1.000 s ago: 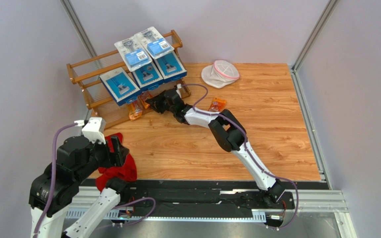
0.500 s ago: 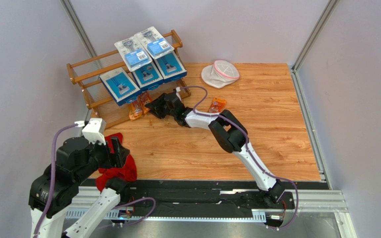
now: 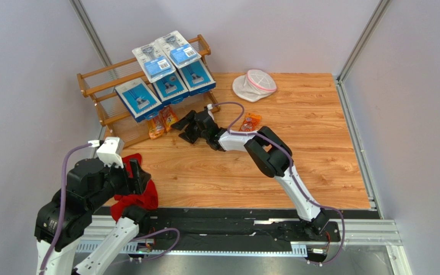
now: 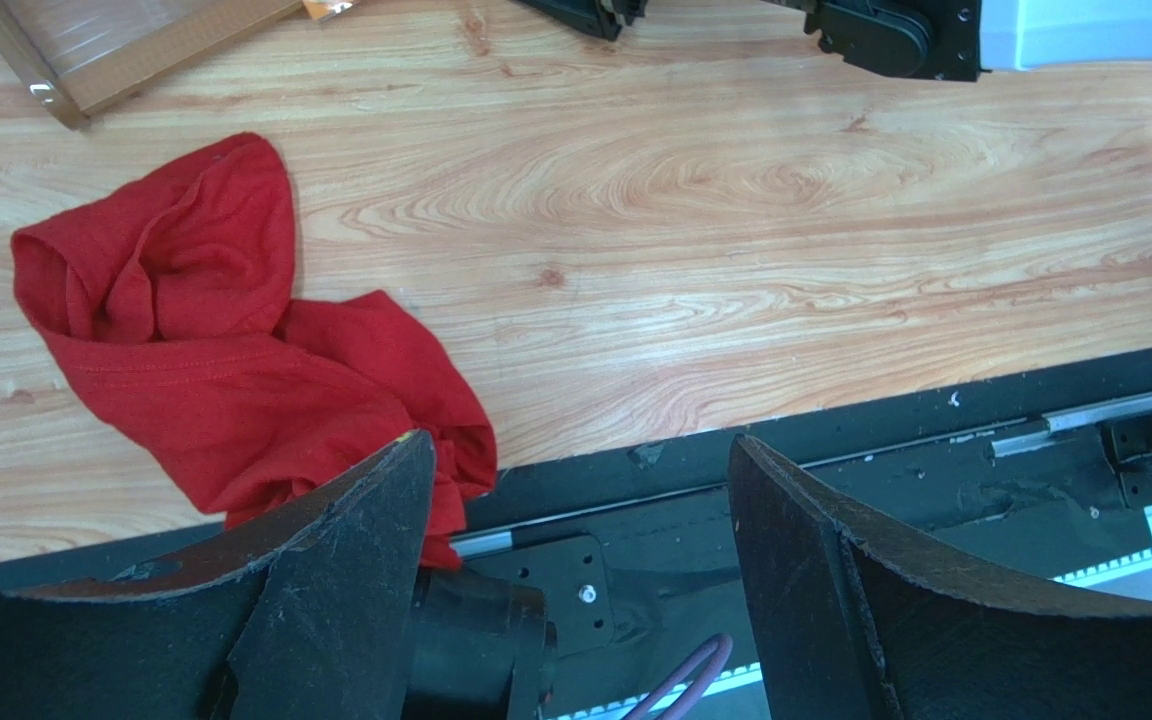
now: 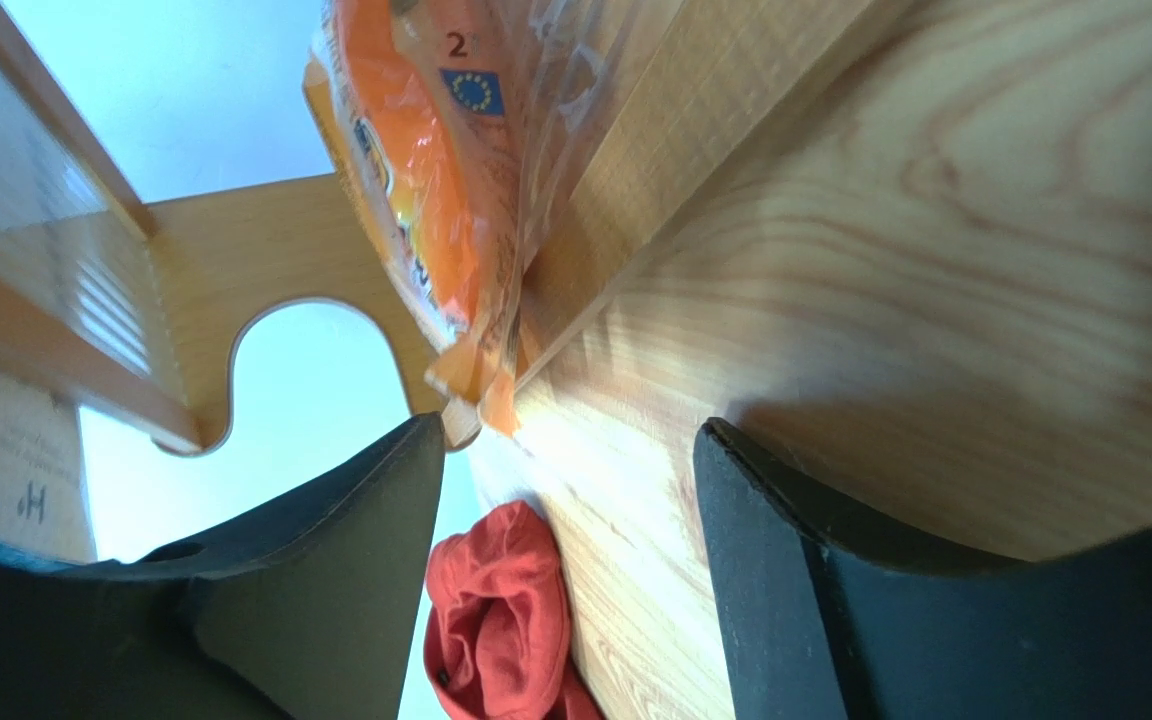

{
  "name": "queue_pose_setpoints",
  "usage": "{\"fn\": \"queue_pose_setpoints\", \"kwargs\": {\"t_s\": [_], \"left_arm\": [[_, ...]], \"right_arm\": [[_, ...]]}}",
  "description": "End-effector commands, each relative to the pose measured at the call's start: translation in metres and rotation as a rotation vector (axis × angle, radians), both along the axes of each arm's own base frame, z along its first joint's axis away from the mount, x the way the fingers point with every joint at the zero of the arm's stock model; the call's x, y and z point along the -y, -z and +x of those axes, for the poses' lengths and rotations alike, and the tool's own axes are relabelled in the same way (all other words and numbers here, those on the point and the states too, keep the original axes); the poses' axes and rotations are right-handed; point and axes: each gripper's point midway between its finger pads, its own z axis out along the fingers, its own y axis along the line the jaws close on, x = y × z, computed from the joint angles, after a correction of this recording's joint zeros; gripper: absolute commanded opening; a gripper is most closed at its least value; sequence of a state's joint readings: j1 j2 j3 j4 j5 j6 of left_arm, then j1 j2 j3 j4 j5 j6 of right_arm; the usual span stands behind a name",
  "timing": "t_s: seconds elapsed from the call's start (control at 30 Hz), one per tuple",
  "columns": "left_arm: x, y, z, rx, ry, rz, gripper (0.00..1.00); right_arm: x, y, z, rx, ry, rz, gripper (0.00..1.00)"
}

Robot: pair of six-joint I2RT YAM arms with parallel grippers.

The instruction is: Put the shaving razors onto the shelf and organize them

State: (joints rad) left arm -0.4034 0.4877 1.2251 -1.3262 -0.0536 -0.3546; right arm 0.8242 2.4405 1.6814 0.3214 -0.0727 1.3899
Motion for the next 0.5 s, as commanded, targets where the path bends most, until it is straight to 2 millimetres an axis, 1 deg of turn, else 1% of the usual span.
{"fn": "queue_pose_setpoints", "kwargs": {"t_s": [0.0,0.03,0.1,0.13,0.17,0.2,0.23,0.27,0.3,0.33,0.37,0.43,0.47], "left_arm": [[0.003,-0.005,0.003,0.027,0.005,-0.019,0.80],[0.003,-0.004,0.002,0.024,0.005,-0.018,0.80],[0.003,-0.004,0.003,0.025,0.008,-0.020,0.80],[0.004,-0.003,0.003,0.021,0.008,-0.024,0.80],[0.006,-0.003,0.003,0.019,0.013,-0.029,0.80],[0.007,-0.001,0.003,0.017,0.014,-0.032,0.80],[0.007,-0.001,0.003,0.017,0.016,-0.036,0.80],[0.009,0.000,0.004,0.016,0.020,-0.042,0.80],[0.010,0.001,0.004,0.013,0.021,-0.044,0.80],[0.010,0.002,0.004,0.013,0.021,-0.048,0.79],[0.011,0.002,0.004,0.016,0.023,-0.054,0.79],[0.013,0.004,0.004,0.013,0.028,-0.061,0.79],[0.015,0.005,0.003,0.011,0.042,-0.069,0.79]], "right_arm": [[-0.002,-0.057,-0.003,0.119,-0.009,0.082,0.67],[-0.002,-0.062,-0.005,0.132,-0.013,0.091,0.67],[0.003,-0.059,-0.012,0.130,-0.019,0.083,0.67],[0.006,-0.072,-0.014,0.149,-0.023,0.094,0.68],[0.009,-0.077,-0.017,0.156,-0.023,0.094,0.67],[0.018,-0.065,-0.024,0.136,-0.023,0.063,0.68],[0.025,-0.082,-0.024,0.156,-0.010,0.067,0.68],[0.031,-0.082,-0.028,0.171,-0.017,0.039,0.68],[0.040,-0.074,-0.032,0.163,-0.017,0.004,0.68],[0.049,-0.085,-0.037,0.166,-0.019,-0.021,0.68],[0.056,-0.086,-0.039,0.184,-0.029,-0.054,0.68],[0.079,-0.077,-0.043,0.165,-0.030,-0.142,0.69],[0.095,-0.094,-0.040,0.201,-0.024,-0.171,0.69]]}}
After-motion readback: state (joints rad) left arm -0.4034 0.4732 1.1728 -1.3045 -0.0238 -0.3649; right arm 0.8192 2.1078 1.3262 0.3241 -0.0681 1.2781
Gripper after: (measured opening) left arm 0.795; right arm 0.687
